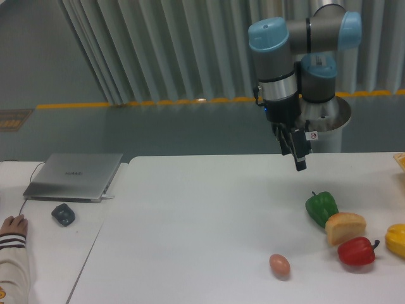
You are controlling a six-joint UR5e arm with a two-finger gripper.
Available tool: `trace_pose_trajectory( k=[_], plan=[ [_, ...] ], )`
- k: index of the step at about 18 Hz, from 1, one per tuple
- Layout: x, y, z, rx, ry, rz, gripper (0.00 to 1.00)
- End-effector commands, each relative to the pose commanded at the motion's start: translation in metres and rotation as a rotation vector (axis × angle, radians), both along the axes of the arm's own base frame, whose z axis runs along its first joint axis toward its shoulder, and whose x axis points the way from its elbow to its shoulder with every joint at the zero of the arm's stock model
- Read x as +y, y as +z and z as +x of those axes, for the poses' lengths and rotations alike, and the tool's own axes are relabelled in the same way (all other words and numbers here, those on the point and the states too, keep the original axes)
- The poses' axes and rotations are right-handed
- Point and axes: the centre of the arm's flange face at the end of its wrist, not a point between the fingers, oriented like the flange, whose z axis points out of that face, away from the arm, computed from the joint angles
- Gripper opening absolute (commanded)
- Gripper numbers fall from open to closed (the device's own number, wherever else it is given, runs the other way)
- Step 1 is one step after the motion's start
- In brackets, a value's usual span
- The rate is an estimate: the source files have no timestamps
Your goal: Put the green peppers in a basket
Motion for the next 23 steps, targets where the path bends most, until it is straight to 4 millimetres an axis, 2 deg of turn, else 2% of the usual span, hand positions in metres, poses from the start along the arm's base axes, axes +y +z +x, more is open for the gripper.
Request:
trace_pose_trajectory(
  k=[5,13,19,23],
  plan=[
    [0.004,-0.008,-0.007,-0.007,-0.004,-0.016,1.0],
    [0.015,-0.05,-0.017,-0.048,0.008,-0.083,1.0],
    [0.015,-0.045,-0.019,-0.049,0.001,-0.072,1.0],
    [0.012,-0.054,-0.02,-0.052,0.012,-0.088,1.0]
  ],
)
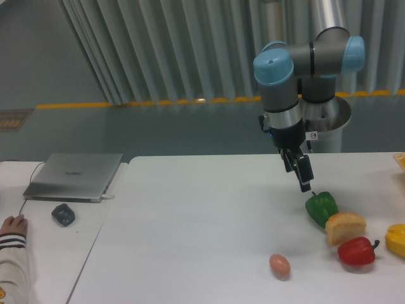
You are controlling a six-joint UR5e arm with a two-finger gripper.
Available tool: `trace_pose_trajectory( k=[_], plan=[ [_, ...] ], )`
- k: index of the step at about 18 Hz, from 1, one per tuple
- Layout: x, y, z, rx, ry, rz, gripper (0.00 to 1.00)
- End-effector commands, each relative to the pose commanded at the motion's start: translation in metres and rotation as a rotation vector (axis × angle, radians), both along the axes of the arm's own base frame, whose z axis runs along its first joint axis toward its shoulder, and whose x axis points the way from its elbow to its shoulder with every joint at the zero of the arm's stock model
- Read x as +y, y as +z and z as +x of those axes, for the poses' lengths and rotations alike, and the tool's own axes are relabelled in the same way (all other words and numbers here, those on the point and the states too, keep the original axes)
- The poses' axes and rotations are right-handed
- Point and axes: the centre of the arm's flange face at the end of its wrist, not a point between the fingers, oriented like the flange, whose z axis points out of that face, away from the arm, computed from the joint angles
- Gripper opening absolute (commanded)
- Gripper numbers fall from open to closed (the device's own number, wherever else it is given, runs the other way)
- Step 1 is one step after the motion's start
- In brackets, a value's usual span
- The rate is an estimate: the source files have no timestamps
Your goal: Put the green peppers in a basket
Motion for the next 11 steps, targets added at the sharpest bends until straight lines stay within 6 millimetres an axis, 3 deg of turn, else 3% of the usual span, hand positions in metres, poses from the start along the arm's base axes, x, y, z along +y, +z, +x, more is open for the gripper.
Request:
trace_pose_trajectory(
  k=[5,11],
  plan=[
    [-0.006,0.007,0.003,0.007,0.006,0.009,1.0],
    [-0.022,0.046,0.019,0.044,0.017,0.076,1.0]
  ],
)
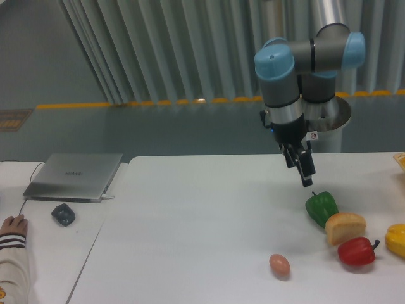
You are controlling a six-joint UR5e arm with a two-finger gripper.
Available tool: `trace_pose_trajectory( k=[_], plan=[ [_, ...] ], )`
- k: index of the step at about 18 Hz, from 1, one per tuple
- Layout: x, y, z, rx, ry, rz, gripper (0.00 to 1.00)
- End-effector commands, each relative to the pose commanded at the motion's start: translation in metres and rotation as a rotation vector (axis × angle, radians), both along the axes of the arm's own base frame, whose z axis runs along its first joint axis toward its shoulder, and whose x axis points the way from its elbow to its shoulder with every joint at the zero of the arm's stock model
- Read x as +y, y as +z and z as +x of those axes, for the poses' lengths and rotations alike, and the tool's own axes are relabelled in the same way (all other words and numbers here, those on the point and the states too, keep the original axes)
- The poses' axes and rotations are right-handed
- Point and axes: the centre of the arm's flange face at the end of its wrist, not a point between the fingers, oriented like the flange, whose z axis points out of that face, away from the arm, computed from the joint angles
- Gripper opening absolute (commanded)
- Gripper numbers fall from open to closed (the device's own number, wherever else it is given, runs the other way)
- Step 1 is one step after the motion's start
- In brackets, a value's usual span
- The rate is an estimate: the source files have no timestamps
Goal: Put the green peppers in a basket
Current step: 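Lift the gripper back up away from the green pepper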
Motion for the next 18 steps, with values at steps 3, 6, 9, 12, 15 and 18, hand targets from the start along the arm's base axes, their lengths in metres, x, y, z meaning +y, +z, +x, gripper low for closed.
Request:
trace_pose_trajectory(
  k=[3,6,9,12,15,18],
  plan=[
    [-0.001,0.013,0.01,0.008,-0.003,0.026,1.0],
    [0.002,0.01,0.014,0.0,-0.005,0.026,1.0],
    [0.005,0.008,0.016,-0.002,-0.01,0.027,1.0],
    [0.007,0.003,0.016,-0.006,-0.011,0.019,1.0],
    [0.012,-0.002,0.012,-0.009,-0.009,0.01,1.0],
    [0.019,-0.006,0.004,-0.009,-0.003,0.003,1.0]
  ],
)
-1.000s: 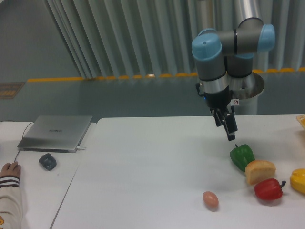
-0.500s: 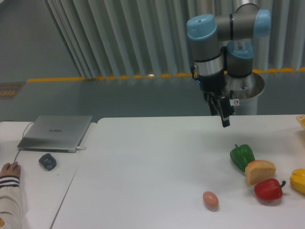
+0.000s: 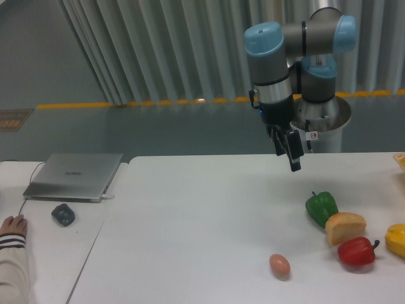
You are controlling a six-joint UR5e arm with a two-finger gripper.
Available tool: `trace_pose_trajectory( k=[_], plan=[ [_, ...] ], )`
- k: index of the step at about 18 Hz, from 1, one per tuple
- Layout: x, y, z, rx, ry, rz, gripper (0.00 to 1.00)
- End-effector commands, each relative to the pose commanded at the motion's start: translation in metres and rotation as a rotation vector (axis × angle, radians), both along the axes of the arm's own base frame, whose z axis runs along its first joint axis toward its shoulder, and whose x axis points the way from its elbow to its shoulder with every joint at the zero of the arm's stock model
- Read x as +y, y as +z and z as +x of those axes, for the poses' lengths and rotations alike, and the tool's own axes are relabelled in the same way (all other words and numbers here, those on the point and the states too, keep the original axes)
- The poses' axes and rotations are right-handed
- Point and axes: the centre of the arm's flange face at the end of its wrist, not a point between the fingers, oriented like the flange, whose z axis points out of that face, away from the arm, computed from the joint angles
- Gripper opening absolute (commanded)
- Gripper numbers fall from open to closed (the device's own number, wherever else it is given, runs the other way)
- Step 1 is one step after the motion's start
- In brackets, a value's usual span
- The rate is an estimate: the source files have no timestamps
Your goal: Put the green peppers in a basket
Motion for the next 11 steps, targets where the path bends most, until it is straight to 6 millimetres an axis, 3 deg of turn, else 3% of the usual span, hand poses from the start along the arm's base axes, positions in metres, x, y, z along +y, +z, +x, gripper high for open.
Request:
trace_pose_trajectory(
  k=[11],
  plan=[
    [0.007,-0.0068,-0.0079,-0.003,0.005,-0.009,1.0]
  ],
)
